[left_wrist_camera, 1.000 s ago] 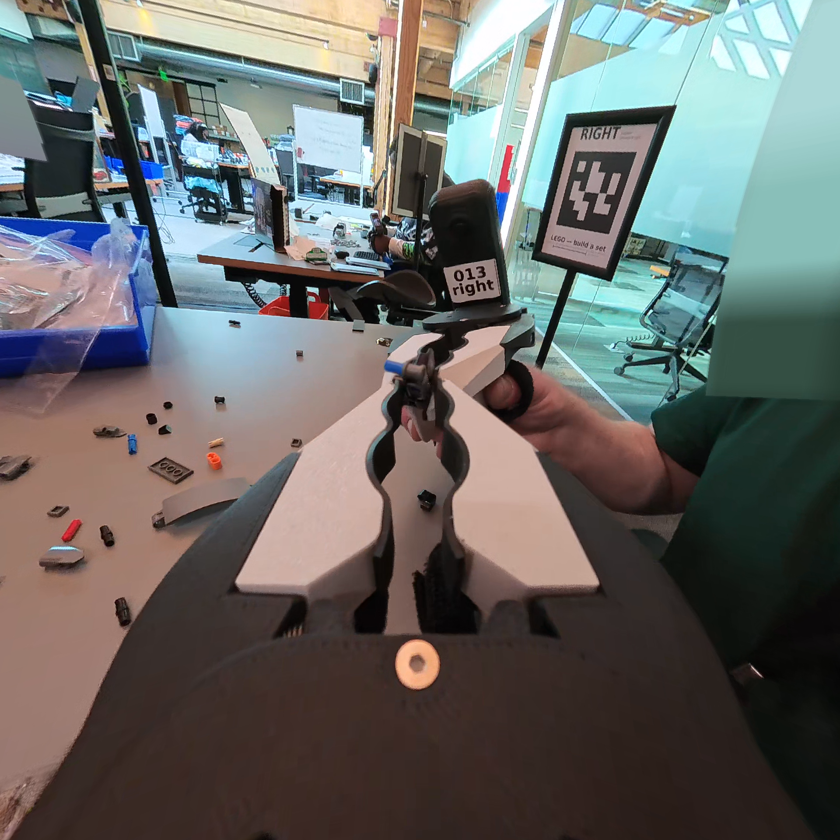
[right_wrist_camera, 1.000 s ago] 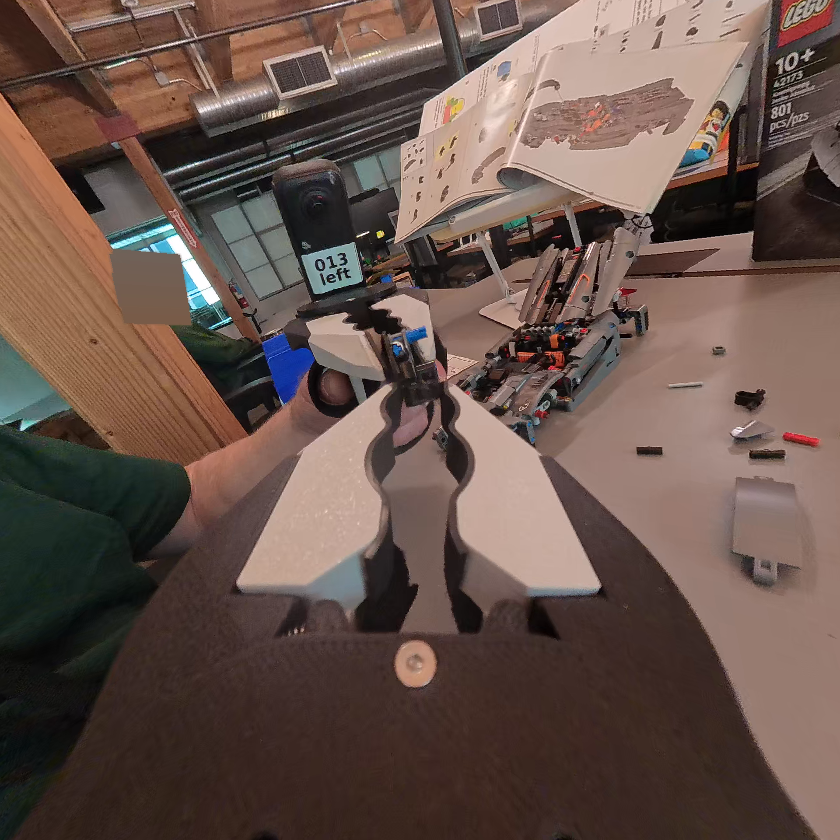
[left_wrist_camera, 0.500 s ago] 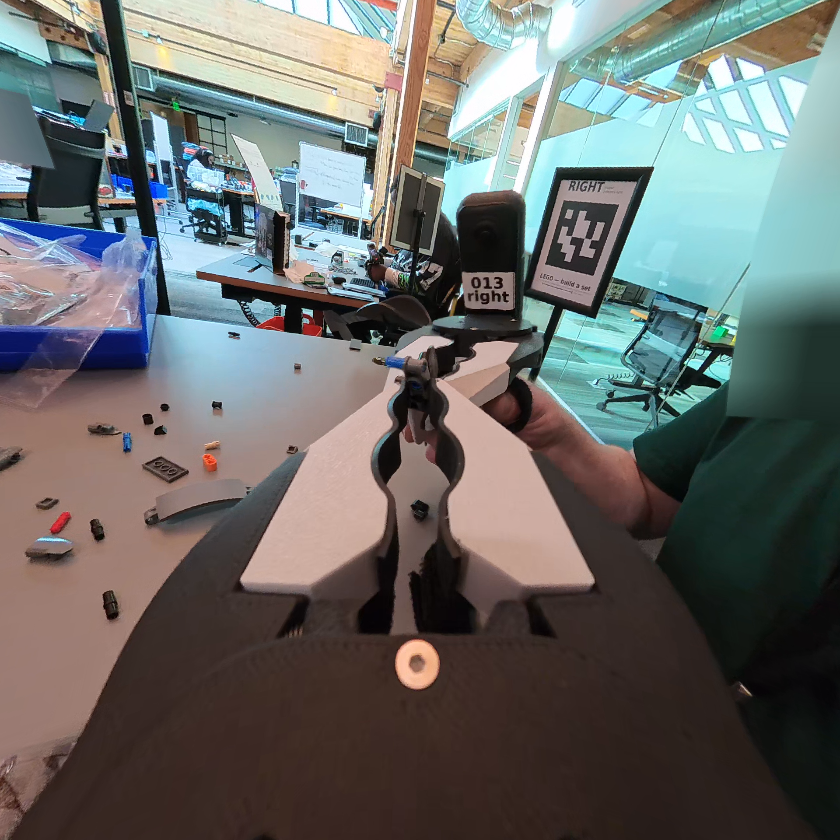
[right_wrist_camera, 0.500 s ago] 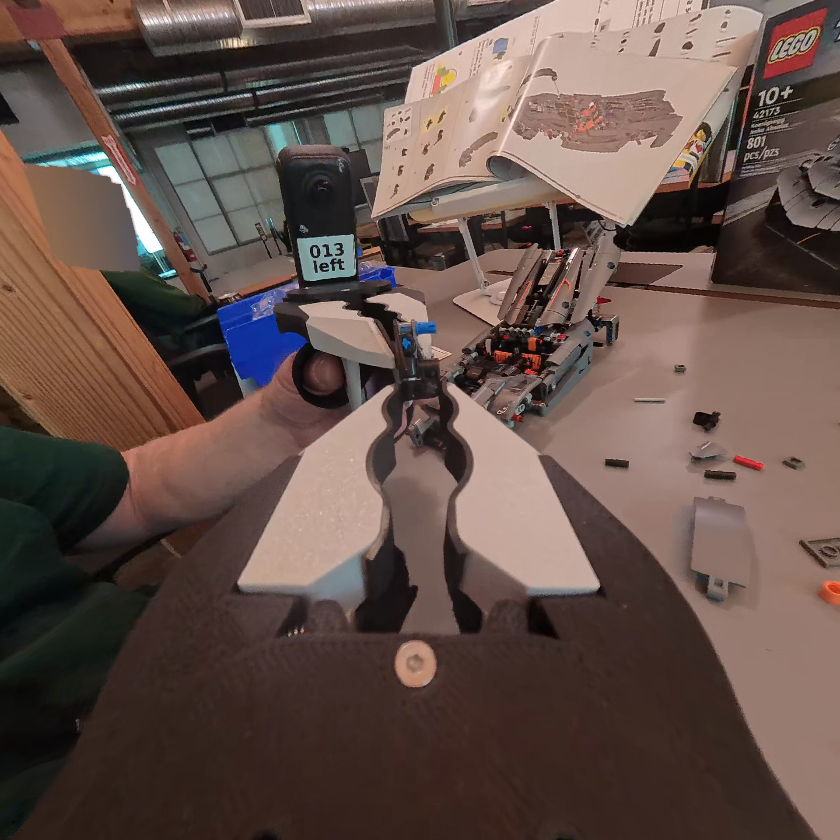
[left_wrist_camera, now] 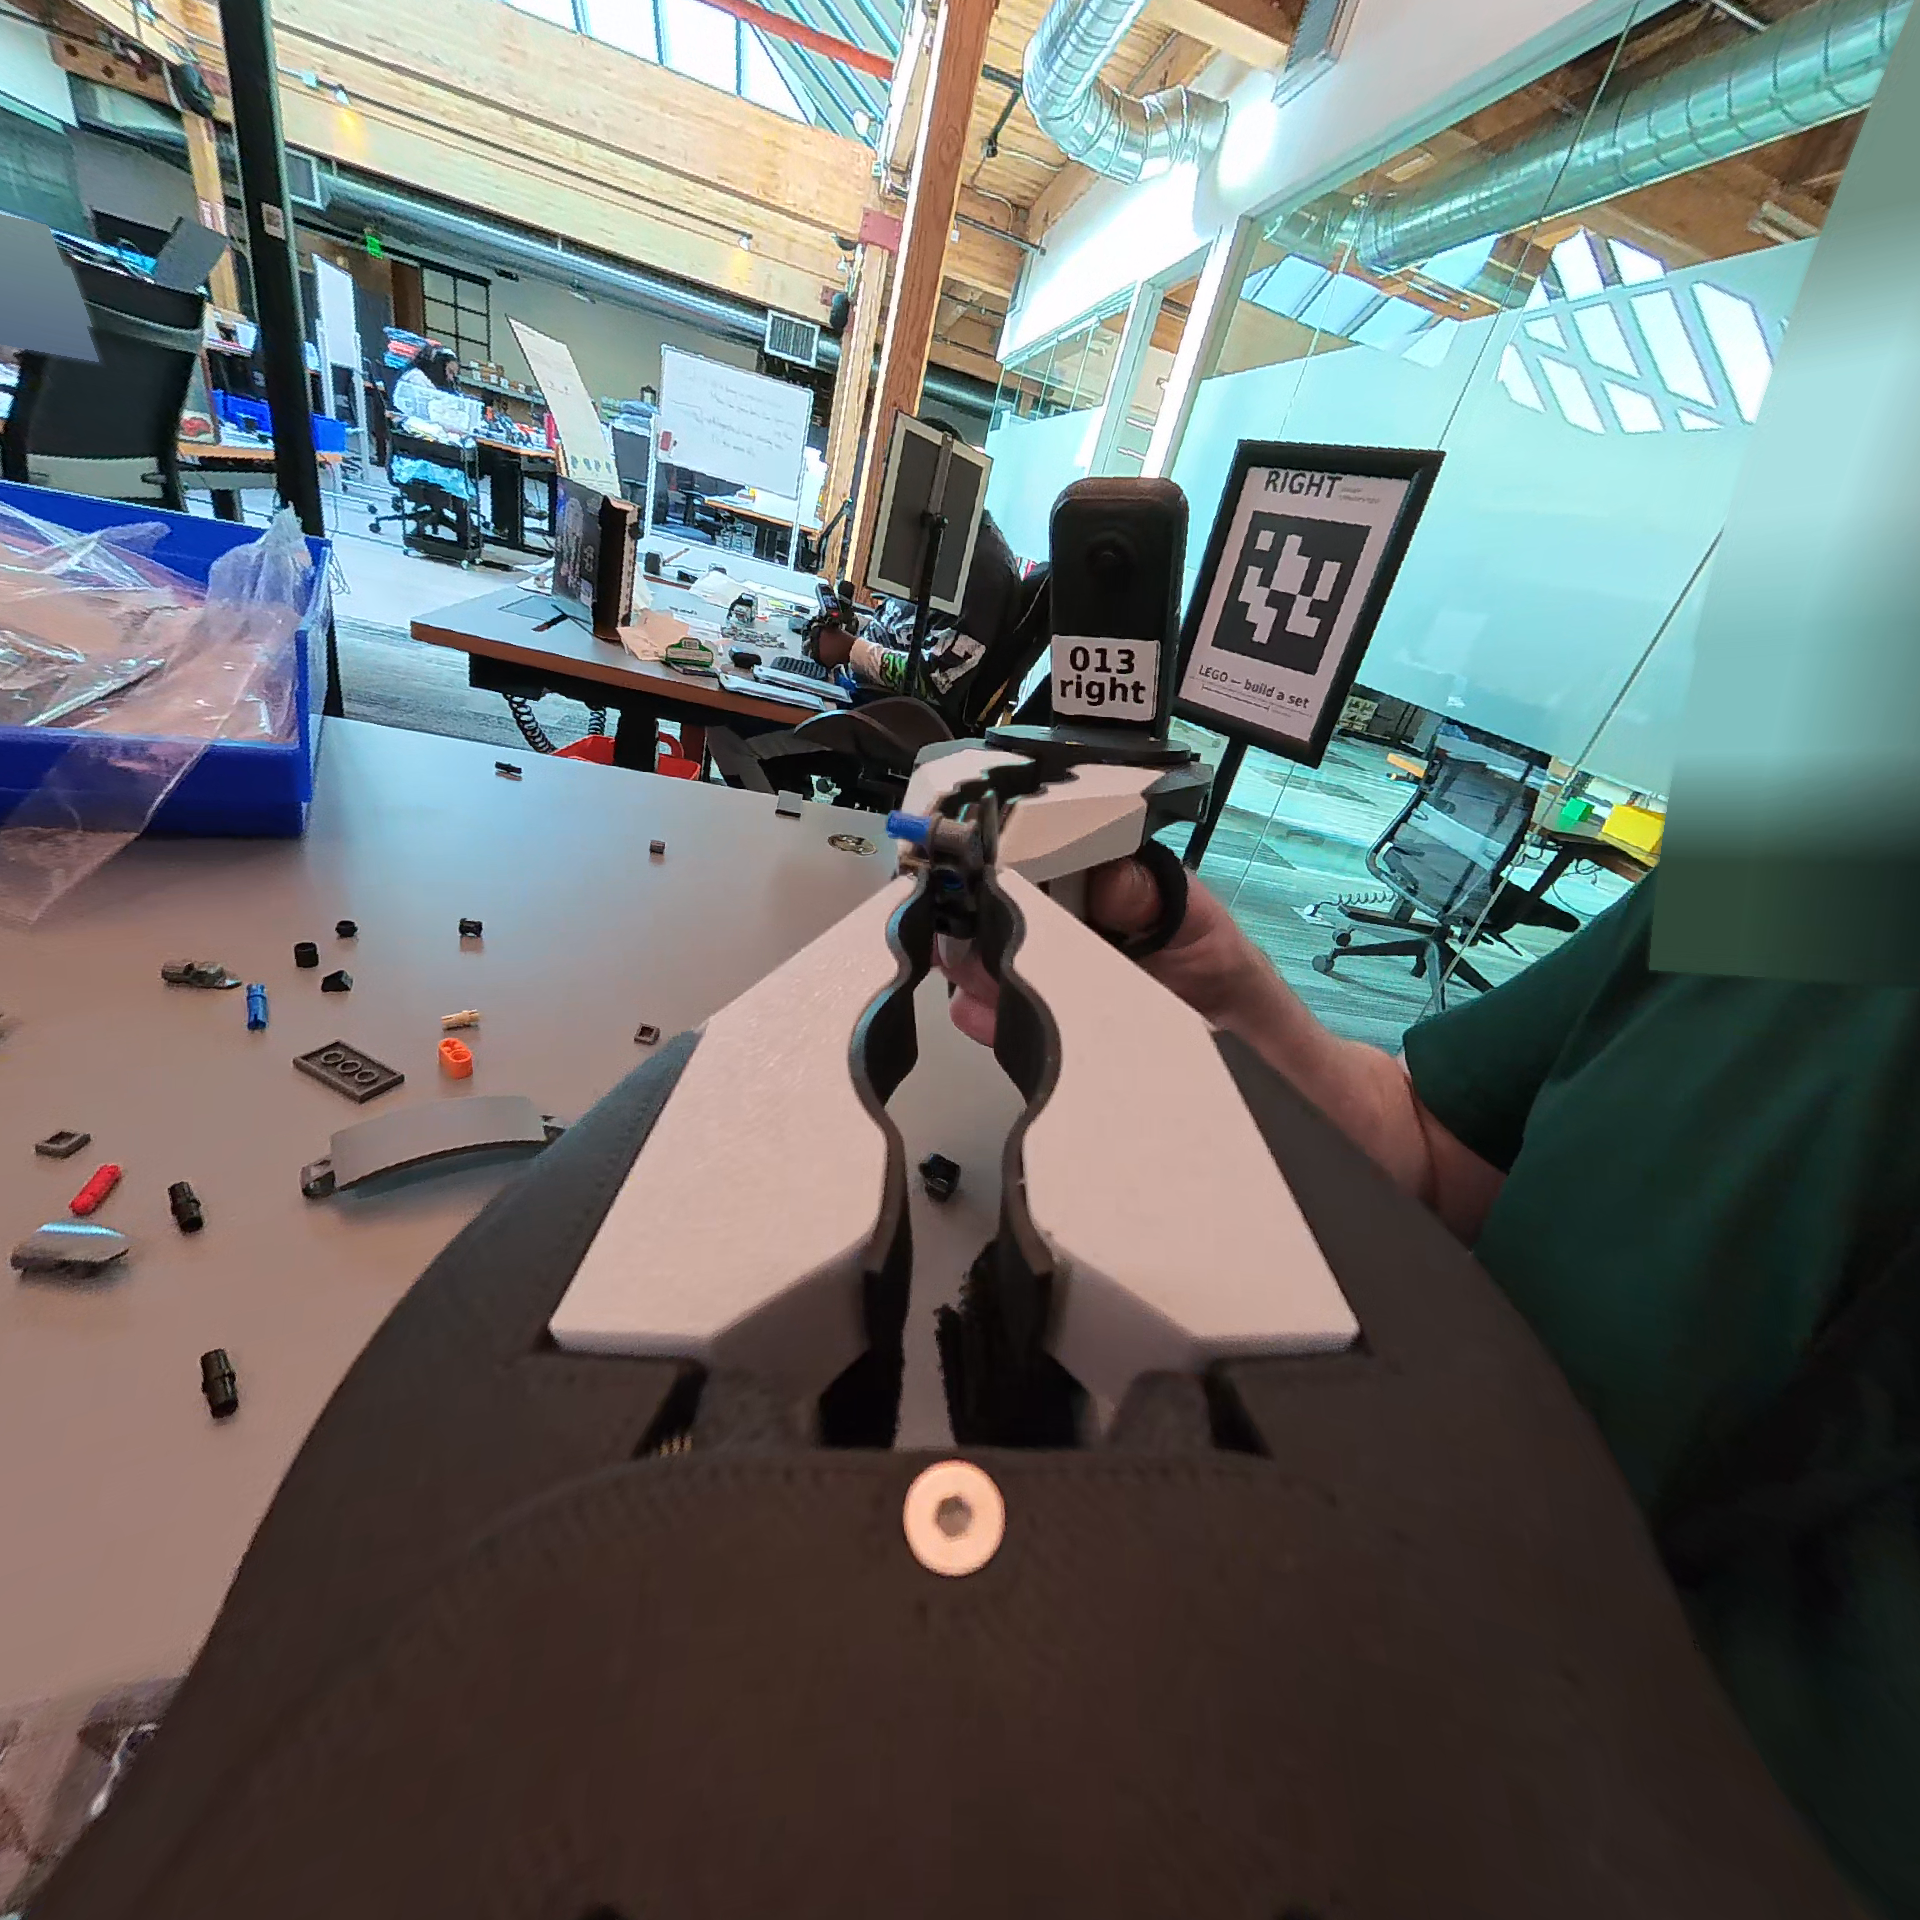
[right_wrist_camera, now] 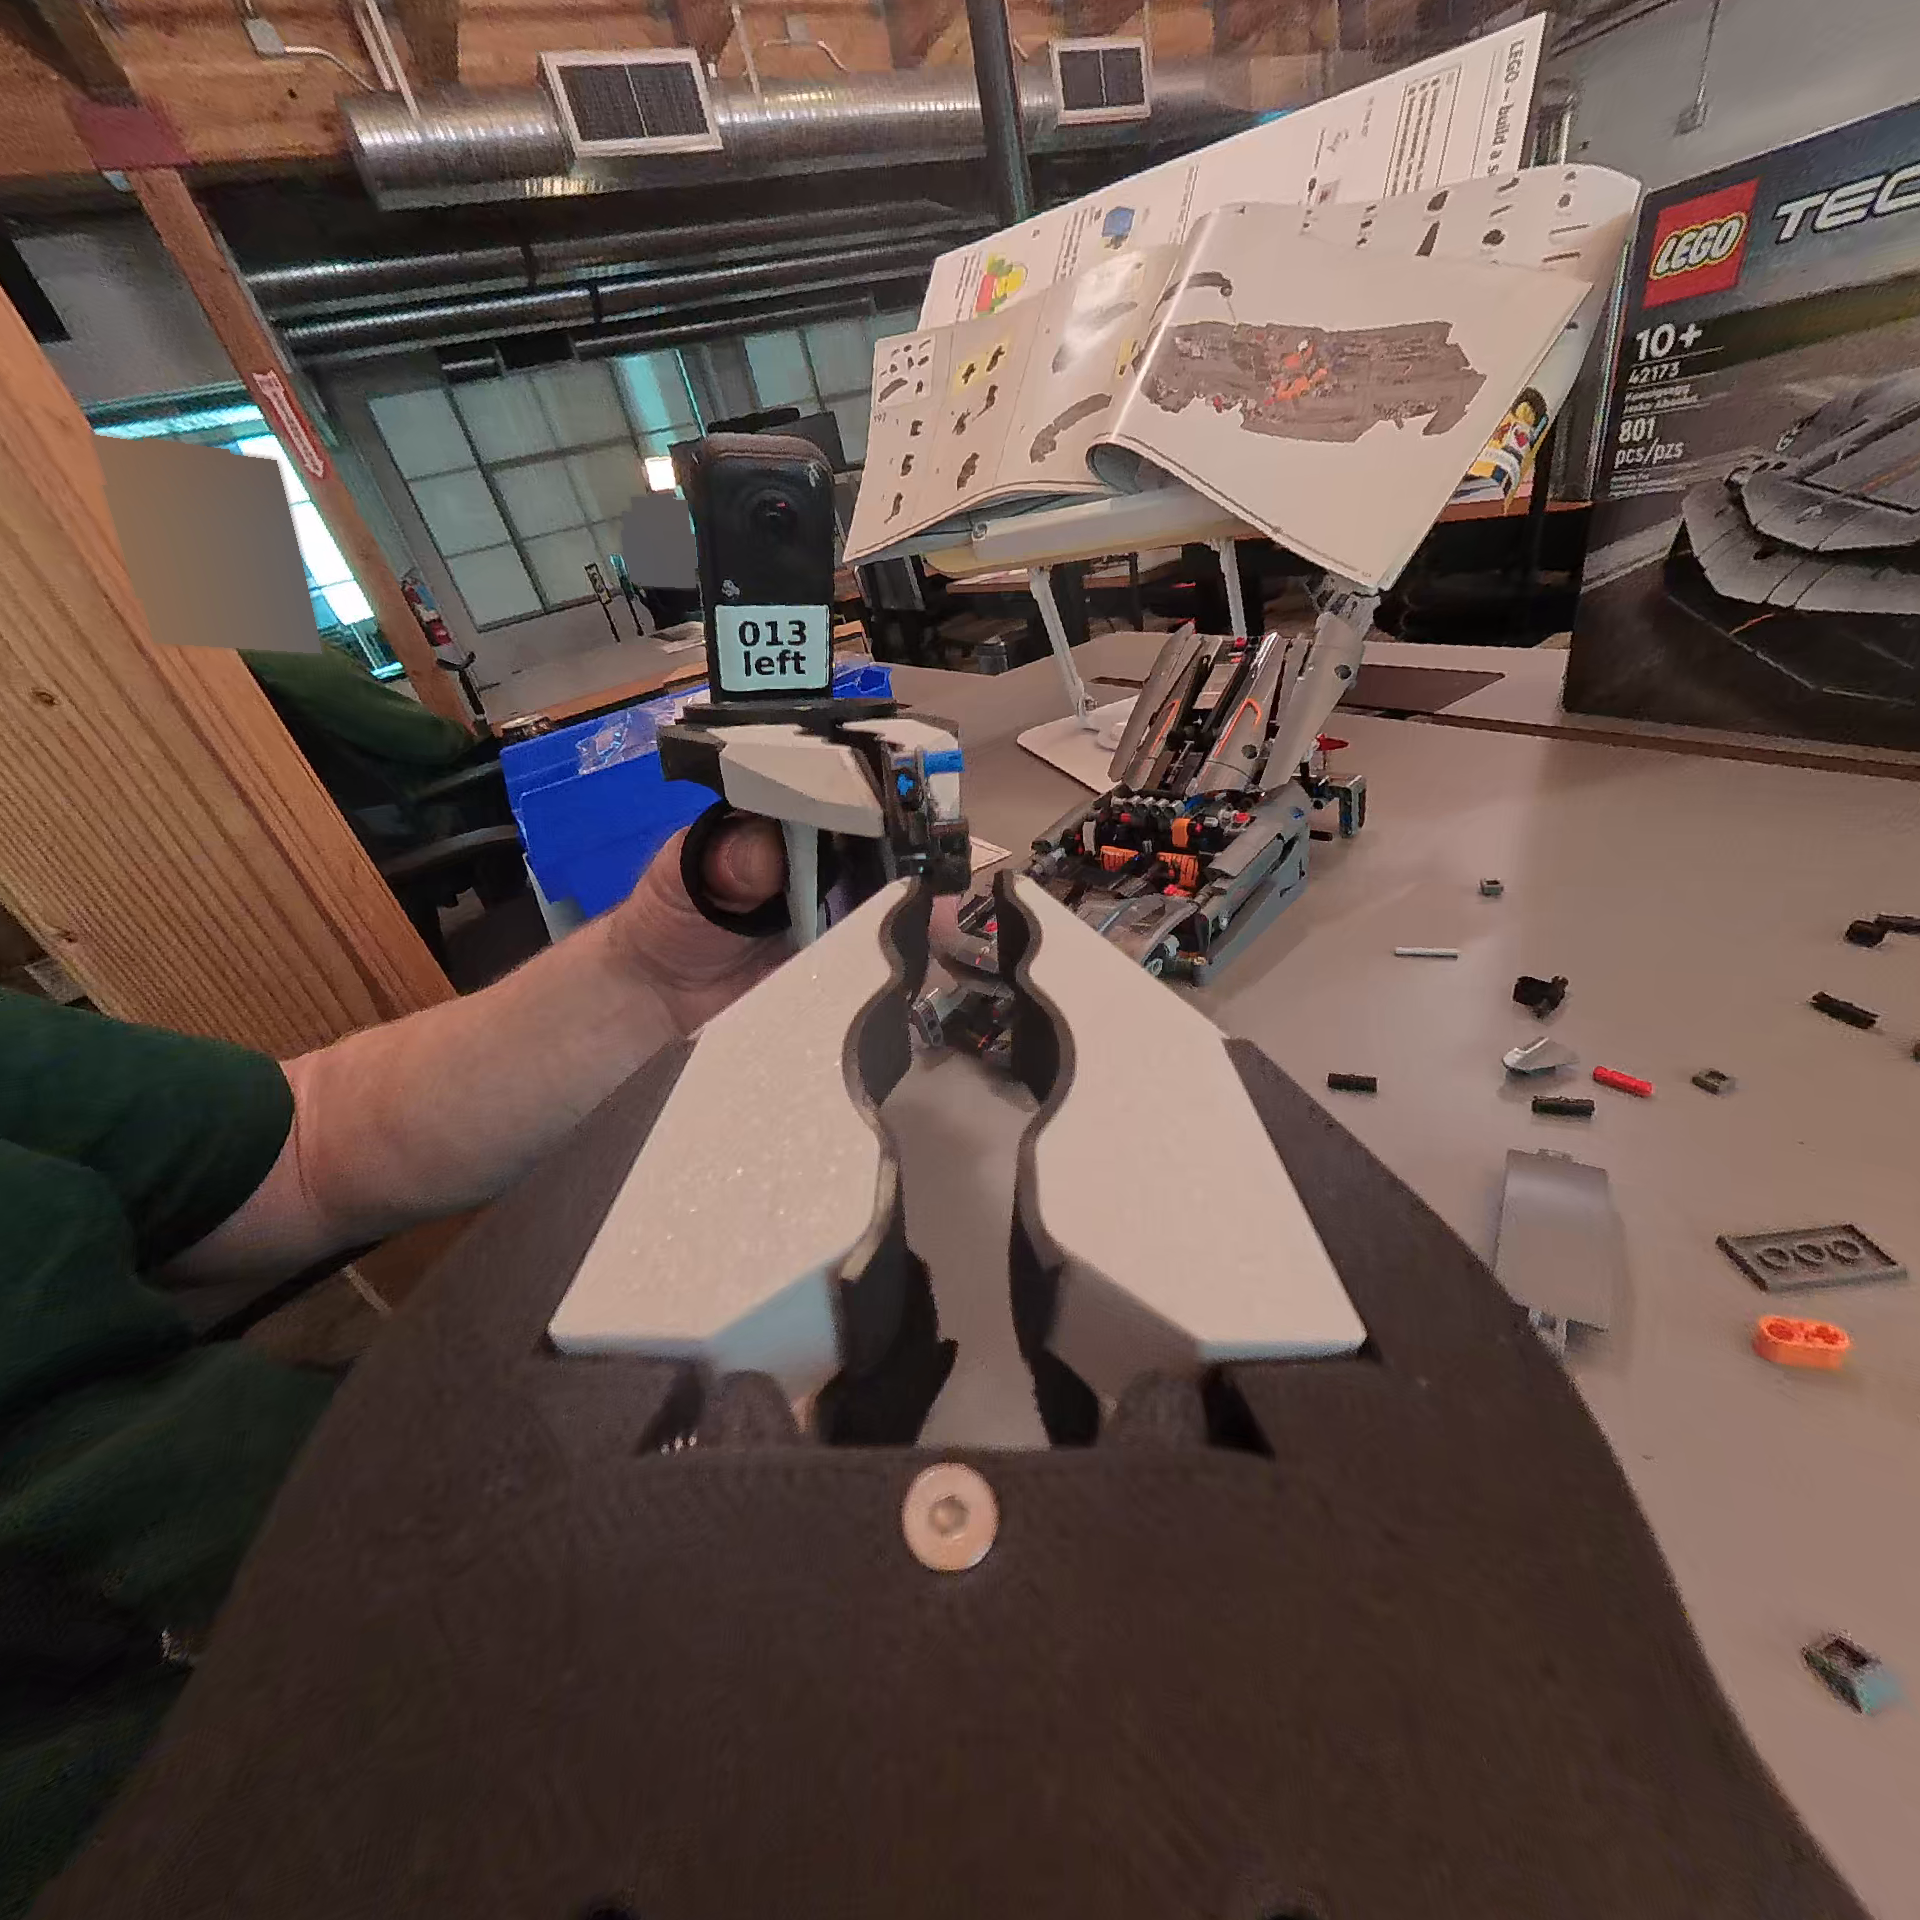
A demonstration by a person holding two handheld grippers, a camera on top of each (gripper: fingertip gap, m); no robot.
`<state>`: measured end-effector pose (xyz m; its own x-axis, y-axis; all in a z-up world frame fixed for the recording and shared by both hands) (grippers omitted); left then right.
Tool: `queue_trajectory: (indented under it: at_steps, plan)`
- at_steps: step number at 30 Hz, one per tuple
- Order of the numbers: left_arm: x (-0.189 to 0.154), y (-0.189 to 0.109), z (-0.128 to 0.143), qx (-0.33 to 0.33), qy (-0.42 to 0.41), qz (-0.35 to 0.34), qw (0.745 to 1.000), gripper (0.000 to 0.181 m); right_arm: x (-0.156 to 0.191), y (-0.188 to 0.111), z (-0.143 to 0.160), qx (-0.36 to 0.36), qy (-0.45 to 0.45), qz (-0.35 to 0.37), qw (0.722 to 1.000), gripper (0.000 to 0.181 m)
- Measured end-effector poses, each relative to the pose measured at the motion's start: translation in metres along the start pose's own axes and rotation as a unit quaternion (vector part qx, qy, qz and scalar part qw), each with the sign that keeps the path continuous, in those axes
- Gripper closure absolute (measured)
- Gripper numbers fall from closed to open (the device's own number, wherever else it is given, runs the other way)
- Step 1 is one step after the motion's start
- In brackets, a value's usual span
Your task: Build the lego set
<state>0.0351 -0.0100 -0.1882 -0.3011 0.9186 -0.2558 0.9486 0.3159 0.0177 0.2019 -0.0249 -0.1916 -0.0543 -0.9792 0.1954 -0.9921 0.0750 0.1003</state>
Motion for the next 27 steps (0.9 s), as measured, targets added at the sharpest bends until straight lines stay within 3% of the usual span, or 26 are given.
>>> queue_trajectory:
  at_steps: [11, 15, 27]
  plan:
    - [-0.001, 0.0, 0.0, -0.001, 0.005, -0.008, 1.0, 0.175, -0.002, 0.007, 0.0, -0.003, -0.008, -0.01, 1.0, 0.179]
    - [-0.004, -0.006, -0.003, -0.014, 0.009, -0.027, 1.0, 0.166, 0.004, 0.013, -0.005, 0.011, -0.049, 0.013, 0.999, 0.18]
    - [-0.009, -0.043, -0.014, -0.072, 0.006, -0.047, 0.996, 0.167, 0.028, 0.054, -0.015, 0.074, -0.176, 0.07, 0.979, 0.18]
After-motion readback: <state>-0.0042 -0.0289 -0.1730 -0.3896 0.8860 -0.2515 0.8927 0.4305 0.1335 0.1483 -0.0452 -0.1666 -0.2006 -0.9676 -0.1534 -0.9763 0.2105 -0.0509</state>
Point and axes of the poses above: each gripper's, where its closed fingertips meet, y out along the fingers, z out of its underside, x = y × z across the jaws, the point moved 8 cm from there along -y, back along the fingers, and after that the axes turned 15 degrees about -z, right-handed, at the moved point
